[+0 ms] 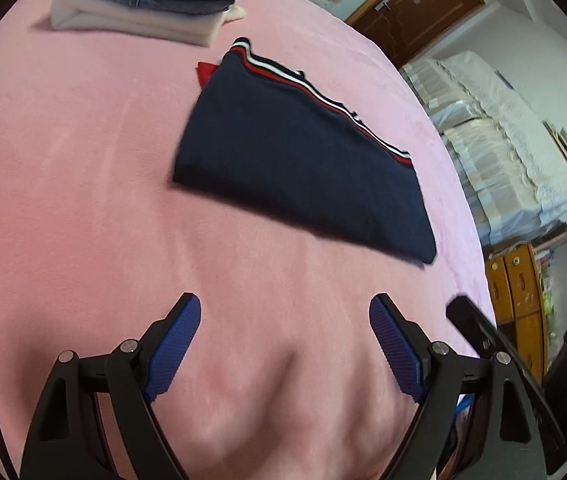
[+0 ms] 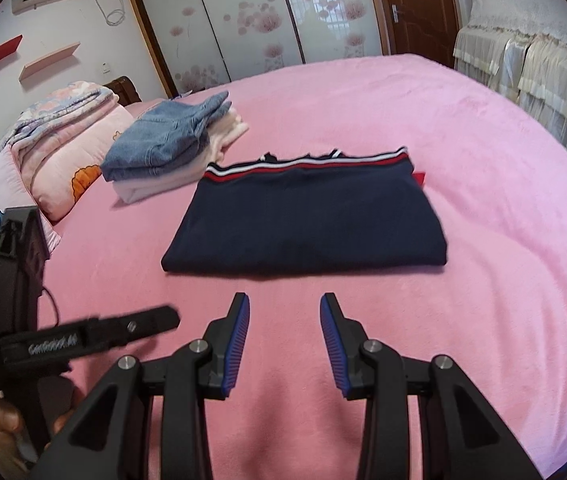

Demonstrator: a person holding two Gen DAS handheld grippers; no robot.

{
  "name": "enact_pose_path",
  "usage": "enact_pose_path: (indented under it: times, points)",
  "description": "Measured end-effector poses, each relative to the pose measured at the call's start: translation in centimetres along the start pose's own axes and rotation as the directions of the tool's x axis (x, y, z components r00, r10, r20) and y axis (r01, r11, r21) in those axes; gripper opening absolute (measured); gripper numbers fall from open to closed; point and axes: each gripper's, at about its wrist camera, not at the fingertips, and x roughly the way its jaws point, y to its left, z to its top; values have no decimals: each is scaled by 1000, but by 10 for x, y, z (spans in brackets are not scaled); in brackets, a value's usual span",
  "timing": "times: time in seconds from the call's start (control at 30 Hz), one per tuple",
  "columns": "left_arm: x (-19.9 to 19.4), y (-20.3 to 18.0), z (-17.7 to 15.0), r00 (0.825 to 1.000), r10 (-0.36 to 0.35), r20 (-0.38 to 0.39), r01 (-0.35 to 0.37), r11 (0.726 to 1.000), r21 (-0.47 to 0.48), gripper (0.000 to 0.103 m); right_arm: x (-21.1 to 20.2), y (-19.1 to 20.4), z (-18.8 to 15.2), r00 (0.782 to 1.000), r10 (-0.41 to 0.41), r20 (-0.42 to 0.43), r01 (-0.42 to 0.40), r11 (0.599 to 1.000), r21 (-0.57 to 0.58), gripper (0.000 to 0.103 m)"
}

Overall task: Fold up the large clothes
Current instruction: 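Grasp one side edge of the folded jacket with the right tool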

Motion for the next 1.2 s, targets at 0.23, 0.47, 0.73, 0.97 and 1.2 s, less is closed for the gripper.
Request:
enact_pose_path:
  times: [0.23,0.47,0.73,0.97,1.2]
  points:
    - [34,26,22,988,-127,87,136,985,-102,85,30,2,20,999,-46,-15,45,998,-45,37]
    - [61,33,53,967,-212,138,230,964,-129,85,48,12,54,994,-109,17,111,991,-80,37]
    - [85,22,79,960,-228,164,251,957,-143,82,60,22,69,987,-162,7,162,983,-86,37]
    - [103,9,92,974,-164,156,191,966,-175,45,83,23,74,977,-211,-30,207,973,-101,37]
    - [103,7,97,981,-138,135,161,972,-173,19,102,22,73,971,-228,-67,222,971,-89,31]
